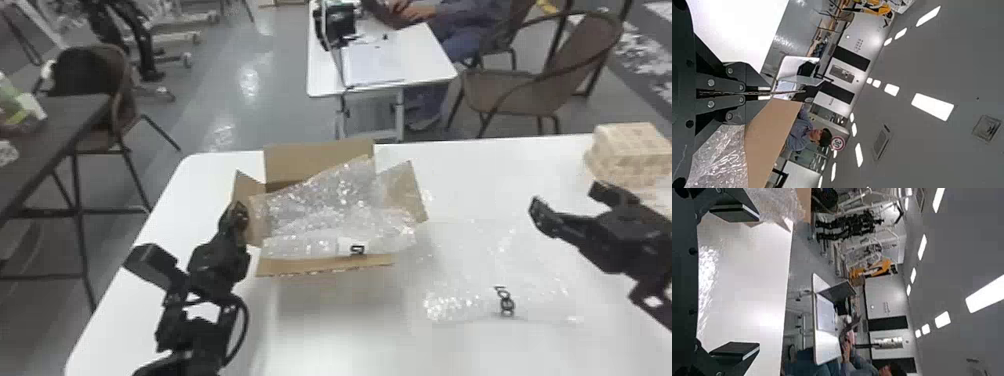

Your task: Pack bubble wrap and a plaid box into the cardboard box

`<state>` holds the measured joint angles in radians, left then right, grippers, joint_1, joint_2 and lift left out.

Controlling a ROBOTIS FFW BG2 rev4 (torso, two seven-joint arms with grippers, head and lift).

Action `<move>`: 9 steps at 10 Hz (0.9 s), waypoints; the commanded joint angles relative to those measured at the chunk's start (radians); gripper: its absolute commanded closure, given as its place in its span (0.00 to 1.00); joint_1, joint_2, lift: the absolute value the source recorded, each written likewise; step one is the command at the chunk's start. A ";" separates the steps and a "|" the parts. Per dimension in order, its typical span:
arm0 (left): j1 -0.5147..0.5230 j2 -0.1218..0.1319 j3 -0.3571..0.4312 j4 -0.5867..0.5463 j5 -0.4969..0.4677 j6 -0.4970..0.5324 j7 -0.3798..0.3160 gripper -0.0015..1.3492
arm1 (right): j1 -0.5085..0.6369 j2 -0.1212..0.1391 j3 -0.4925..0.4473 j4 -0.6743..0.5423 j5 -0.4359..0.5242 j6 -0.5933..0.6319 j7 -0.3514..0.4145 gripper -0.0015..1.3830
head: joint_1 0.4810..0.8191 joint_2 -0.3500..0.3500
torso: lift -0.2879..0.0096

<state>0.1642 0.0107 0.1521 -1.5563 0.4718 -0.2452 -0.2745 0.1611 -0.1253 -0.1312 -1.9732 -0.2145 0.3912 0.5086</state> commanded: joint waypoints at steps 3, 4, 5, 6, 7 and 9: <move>0.003 0.000 0.006 0.001 0.001 0.010 0.000 0.90 | 0.170 0.059 -0.208 0.025 0.044 -0.222 0.037 0.10 | 0.63 0.57 | 0.60; 0.003 0.000 0.007 0.001 0.001 0.015 0.000 0.90 | 0.196 0.098 -0.277 0.028 0.061 -0.250 0.037 0.10 | 0.63 0.52 | 0.60; 0.005 0.000 0.009 0.002 0.001 0.017 0.000 0.90 | 0.213 0.126 -0.346 0.042 0.067 -0.270 0.039 0.10 | 0.63 0.47 | 0.60; 0.008 0.000 0.012 0.002 0.004 0.018 0.000 0.90 | 0.216 0.126 -0.403 0.066 0.070 -0.276 0.048 0.10 | 0.63 0.42 | 0.60; 0.011 -0.002 0.014 0.002 0.010 0.015 0.000 0.90 | 0.207 0.126 -0.429 0.100 0.069 -0.276 0.059 0.10 | 0.63 0.39 | 0.60; 0.009 0.000 0.012 0.002 0.013 0.015 0.000 0.90 | 0.172 0.126 -0.446 0.155 0.067 -0.276 0.067 0.10 | 0.63 0.31 | 0.60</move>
<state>0.1735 0.0094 0.1642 -1.5539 0.4836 -0.2300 -0.2745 0.3431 -0.0031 -0.5719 -1.8327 -0.1464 0.1151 0.5756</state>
